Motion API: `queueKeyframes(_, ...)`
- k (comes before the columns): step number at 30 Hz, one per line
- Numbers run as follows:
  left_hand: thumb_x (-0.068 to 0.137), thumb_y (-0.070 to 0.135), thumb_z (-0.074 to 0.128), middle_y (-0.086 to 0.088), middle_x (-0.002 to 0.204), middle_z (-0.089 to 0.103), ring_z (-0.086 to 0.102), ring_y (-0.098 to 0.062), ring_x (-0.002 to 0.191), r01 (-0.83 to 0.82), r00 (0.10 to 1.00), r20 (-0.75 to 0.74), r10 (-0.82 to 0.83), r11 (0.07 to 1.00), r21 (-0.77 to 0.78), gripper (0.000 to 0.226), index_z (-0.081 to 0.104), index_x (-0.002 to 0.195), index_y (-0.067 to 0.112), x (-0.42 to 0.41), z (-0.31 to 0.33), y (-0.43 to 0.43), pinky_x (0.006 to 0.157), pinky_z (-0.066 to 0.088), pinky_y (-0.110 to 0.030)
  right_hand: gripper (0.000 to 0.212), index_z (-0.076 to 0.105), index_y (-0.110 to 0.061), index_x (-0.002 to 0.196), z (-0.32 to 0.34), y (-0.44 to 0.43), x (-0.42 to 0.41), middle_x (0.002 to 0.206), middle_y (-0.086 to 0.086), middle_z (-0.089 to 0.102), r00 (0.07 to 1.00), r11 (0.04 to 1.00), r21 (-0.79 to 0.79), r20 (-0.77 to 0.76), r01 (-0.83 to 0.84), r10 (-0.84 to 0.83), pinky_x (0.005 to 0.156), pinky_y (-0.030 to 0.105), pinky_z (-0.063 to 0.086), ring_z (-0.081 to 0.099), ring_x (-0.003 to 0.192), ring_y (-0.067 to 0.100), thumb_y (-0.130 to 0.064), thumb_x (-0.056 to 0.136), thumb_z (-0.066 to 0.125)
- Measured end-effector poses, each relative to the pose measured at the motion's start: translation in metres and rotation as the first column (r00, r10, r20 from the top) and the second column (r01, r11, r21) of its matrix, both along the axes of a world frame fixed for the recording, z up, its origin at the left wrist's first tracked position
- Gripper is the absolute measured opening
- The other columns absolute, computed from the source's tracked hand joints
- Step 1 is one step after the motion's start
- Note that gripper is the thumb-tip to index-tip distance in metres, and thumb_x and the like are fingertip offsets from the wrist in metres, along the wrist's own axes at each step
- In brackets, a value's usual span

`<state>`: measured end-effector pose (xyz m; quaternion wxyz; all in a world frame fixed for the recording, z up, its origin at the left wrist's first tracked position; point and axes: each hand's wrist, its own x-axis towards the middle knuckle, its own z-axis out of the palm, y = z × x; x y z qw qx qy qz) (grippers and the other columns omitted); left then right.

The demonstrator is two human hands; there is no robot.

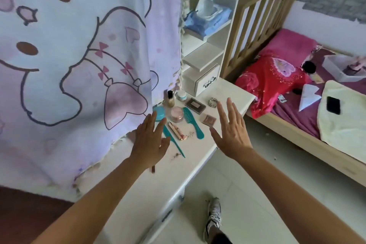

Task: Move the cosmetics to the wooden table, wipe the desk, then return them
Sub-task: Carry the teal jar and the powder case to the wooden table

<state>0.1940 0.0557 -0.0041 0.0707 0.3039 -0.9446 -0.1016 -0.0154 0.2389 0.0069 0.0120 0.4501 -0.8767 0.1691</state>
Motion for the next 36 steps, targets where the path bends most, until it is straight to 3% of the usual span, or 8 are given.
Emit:
queueKeyframes(5,0.096,0.05,0.047,-0.002,0.164,-0.002,0.003,-0.026,0.15,-0.137,0.979,0.157,0.126,0.989,0.056,0.068,0.019,0.153,0.027,-0.052,-0.019,-0.025,0.117,0.018,-0.05,0.094,-0.024,-0.041,0.149,-0.023,-0.071,-0.072,0.159,-0.003,-0.029,0.976,0.989,0.079,0.188,-0.127,0.11,0.122,0.054,0.012,-0.014,0.151,0.028,-0.045,0.095,0.053)
queueKeyframes(8,0.096,0.055,0.038,0.0,0.164,-0.005,0.005,-0.025,0.149,-0.235,0.943,0.248,0.22,0.971,0.032,0.068,0.011,0.154,0.032,-0.08,-0.023,-0.04,0.113,0.025,-0.052,0.089,-0.015,-0.039,0.153,-0.032,-0.116,-0.113,0.161,-0.002,-0.024,0.954,0.96,0.116,0.189,-0.256,0.232,0.121,0.052,0.006,-0.01,0.151,0.028,-0.048,0.094,0.052)
queueKeyframes(11,0.097,0.052,0.039,0.0,0.164,-0.003,0.002,-0.021,0.149,-0.262,0.937,0.263,0.231,0.961,0.091,0.067,0.013,0.155,0.029,-0.101,-0.029,-0.051,0.113,0.015,-0.042,0.084,-0.006,-0.031,0.156,-0.041,-0.155,-0.14,0.163,0.002,-0.017,0.937,0.931,0.166,0.189,-0.325,0.294,0.12,0.049,0.008,-0.004,0.152,0.029,-0.048,0.095,0.05)
queueKeyframes(15,0.097,0.049,0.043,-0.003,0.163,0.005,0.008,-0.021,0.149,-0.265,0.944,0.245,0.221,0.951,0.16,0.065,0.02,0.154,0.026,-0.116,-0.046,-0.061,0.113,0.016,-0.038,0.082,0.003,-0.022,0.157,-0.057,-0.187,-0.148,0.165,0.009,-0.004,0.905,0.889,0.203,0.209,-0.41,0.37,0.12,0.046,0.02,0.004,0.151,0.031,-0.042,0.096,0.053)
queueKeyframes(19,0.098,0.048,0.041,-0.006,0.162,0.012,0.011,-0.024,0.149,-0.226,0.95,0.262,0.17,0.953,0.2,0.063,0.022,0.153,0.023,-0.13,-0.071,-0.092,0.118,0.014,-0.038,0.08,0.003,-0.02,0.157,-0.083,-0.212,-0.149,0.165,0.01,0.001,0.859,0.829,0.252,0.268,-0.5,0.436,0.12,0.04,0.02,0.009,0.15,0.028,-0.04,0.097,0.051)
queueKeyframes(24,0.096,0.039,0.047,-0.012,0.163,0.003,-0.003,-0.028,0.149,-0.193,0.955,0.263,0.135,0.959,0.209,0.069,0.016,0.155,0.019,-0.151,-0.115,-0.137,0.119,0.001,-0.041,0.076,0.003,-0.028,0.157,-0.123,-0.231,-0.138,0.165,0.007,0.001,0.821,0.794,0.286,0.394,-0.536,0.412,0.119,0.041,0.02,0.011,0.15,0.028,-0.043,0.099,0.048)
queueKeyframes(29,0.097,0.042,0.042,-0.02,0.161,-0.007,-0.013,-0.038,0.147,-0.248,0.913,0.359,0.194,0.963,0.11,0.077,0.001,0.156,0.014,-0.159,-0.155,-0.151,0.12,-0.003,-0.05,0.067,0.01,-0.033,0.156,-0.156,-0.239,-0.128,0.165,0.008,0.001,0.788,0.695,0.377,0.362,-0.612,0.498,0.119,0.047,0.024,0.011,0.15,0.032,-0.047,0.1,0.043)
queueKeyframes(36,0.09,0.033,0.056,-0.025,0.159,0.008,0.001,-0.047,0.145,-0.212,0.917,0.35,0.192,0.977,0.019,0.082,0.011,0.156,0.014,-0.16,-0.174,-0.152,0.119,0.005,-0.057,0.063,0.033,-0.025,0.145,-0.172,-0.242,-0.116,0.163,0.006,0.018,0.812,0.796,0.274,0.42,-0.54,0.406,0.109,0.047,0.039,0.027,0.146,0.031,-0.043,0.091,0.062)
